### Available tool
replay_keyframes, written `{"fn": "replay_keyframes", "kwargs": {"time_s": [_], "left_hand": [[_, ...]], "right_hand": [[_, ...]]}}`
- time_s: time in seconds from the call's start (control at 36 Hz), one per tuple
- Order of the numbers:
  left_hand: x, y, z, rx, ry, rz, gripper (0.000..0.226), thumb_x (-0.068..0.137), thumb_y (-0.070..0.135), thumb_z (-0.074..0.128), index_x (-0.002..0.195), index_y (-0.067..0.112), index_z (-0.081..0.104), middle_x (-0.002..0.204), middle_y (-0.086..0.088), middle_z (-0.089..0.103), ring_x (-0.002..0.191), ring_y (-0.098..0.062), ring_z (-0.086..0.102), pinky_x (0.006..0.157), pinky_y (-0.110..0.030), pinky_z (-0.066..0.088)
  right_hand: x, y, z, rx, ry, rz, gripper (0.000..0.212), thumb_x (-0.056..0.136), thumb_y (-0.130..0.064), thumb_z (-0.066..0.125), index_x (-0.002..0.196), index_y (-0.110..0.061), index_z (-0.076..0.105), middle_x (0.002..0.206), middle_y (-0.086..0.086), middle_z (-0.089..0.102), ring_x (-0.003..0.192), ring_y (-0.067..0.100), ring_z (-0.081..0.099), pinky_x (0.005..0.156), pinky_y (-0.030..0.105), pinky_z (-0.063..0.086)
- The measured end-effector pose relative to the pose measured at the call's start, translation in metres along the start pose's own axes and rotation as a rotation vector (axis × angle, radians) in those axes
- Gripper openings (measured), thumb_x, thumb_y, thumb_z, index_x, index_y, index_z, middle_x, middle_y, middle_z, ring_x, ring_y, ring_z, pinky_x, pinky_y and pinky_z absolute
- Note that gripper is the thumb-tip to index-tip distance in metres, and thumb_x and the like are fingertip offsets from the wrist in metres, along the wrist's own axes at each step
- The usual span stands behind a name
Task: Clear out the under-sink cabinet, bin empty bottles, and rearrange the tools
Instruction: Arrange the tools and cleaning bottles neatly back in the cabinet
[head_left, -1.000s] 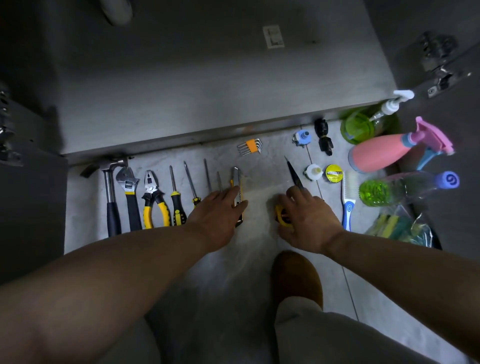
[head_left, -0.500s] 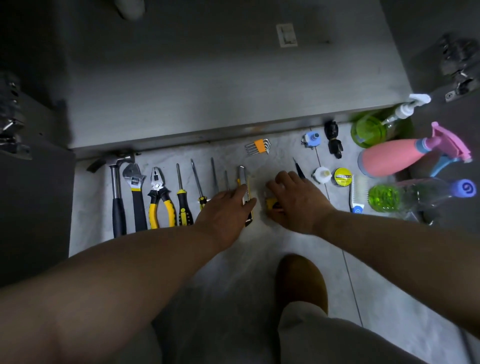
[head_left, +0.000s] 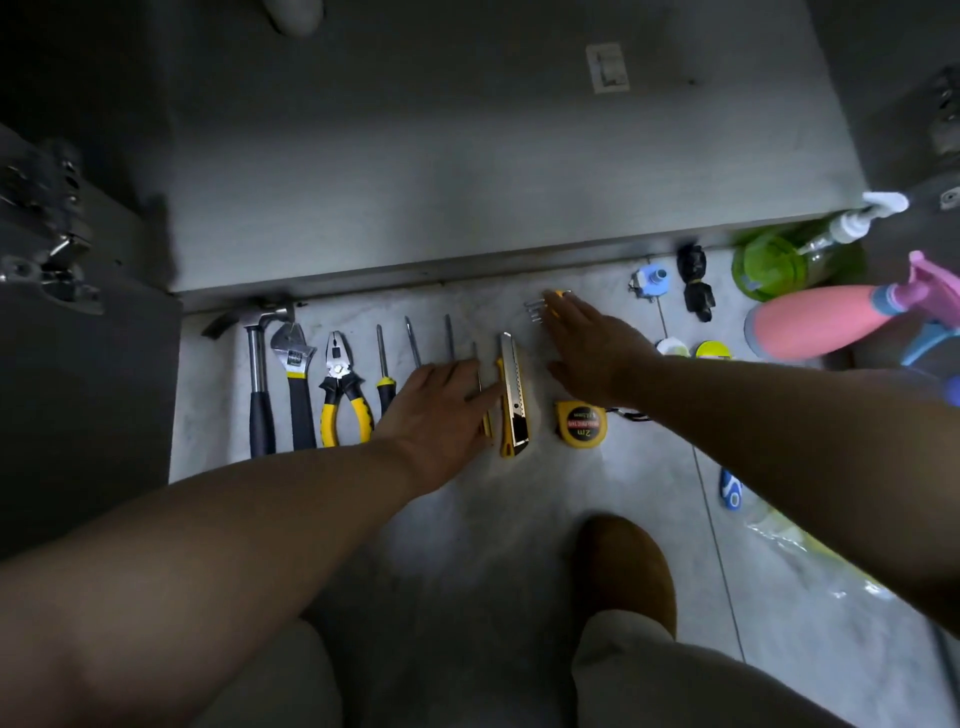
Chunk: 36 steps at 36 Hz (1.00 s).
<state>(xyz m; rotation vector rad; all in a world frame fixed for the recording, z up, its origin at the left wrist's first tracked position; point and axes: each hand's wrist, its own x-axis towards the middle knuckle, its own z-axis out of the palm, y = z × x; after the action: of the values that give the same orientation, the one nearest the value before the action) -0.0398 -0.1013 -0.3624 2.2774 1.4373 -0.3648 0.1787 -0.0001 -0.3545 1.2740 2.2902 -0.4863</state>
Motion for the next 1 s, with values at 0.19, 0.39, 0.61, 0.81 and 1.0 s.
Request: {"fn": "replay_keyframes", "kwargs": {"time_s": [0.19, 0.39, 0.61, 0.81, 1.0], "left_hand": [[-0.008, -0.018, -0.009, 0.000, 0.025, -0.041, 0.061, 0.103, 0.047, 0.041, 0.158, 0.025, 0.027, 0.157, -0.008, 0.029, 0.143, -0.028, 0.037, 0.121, -0.041, 0.022], [-0.029, -0.043, -0.031, -0.084, 0.056, -0.190, 0.048, 0.102, 0.046, 0.046, 0.141, 0.019, 0.045, 0.141, -0.005, 0.042, 0.129, -0.026, 0.048, 0.112, -0.042, 0.034], [-0.062, -0.112, -0.077, -0.201, -0.134, -0.430, 0.041, 0.100, 0.036, 0.055, 0.131, 0.009, 0.052, 0.133, -0.018, 0.052, 0.123, -0.038, 0.054, 0.099, -0.039, 0.045], [-0.095, -0.124, -0.044, -0.488, -0.029, -0.780, 0.047, 0.095, 0.012, 0.055, 0.140, 0.009, 0.040, 0.138, -0.022, 0.044, 0.122, -0.040, 0.056, 0.102, -0.042, 0.047], [-0.088, -0.114, -0.002, -0.552, 0.086, -1.018, 0.042, 0.095, 0.002, 0.050, 0.134, 0.001, 0.036, 0.143, -0.026, 0.037, 0.133, -0.043, 0.042, 0.111, -0.045, 0.040]], "right_hand": [[-0.032, 0.013, 0.025, -0.033, -0.010, 0.013, 0.078, 0.101, -0.041, 0.047, 0.160, -0.006, 0.009, 0.169, 0.007, -0.006, 0.156, 0.026, 0.001, 0.124, 0.042, 0.023], [-0.035, -0.011, -0.009, -0.022, 0.037, -0.112, 0.069, 0.102, -0.044, 0.044, 0.158, -0.012, 0.021, 0.167, 0.011, 0.008, 0.152, 0.030, 0.019, 0.119, 0.043, 0.032], [-0.015, -0.086, -0.103, -0.121, -0.256, -0.249, 0.041, 0.103, -0.040, 0.044, 0.137, -0.018, 0.050, 0.132, 0.009, 0.055, 0.119, 0.026, 0.057, 0.095, 0.036, 0.048], [-0.001, -0.158, -0.098, 0.127, -0.202, -0.244, 0.030, 0.103, -0.026, 0.046, 0.126, -0.011, 0.058, 0.130, 0.008, 0.061, 0.114, 0.023, 0.058, 0.088, 0.021, 0.038], [0.000, -0.183, -0.047, 0.327, -0.174, -0.281, 0.025, 0.102, -0.018, 0.049, 0.109, -0.005, 0.069, 0.111, 0.009, 0.067, 0.106, 0.024, 0.063, 0.083, 0.027, 0.045]]}}
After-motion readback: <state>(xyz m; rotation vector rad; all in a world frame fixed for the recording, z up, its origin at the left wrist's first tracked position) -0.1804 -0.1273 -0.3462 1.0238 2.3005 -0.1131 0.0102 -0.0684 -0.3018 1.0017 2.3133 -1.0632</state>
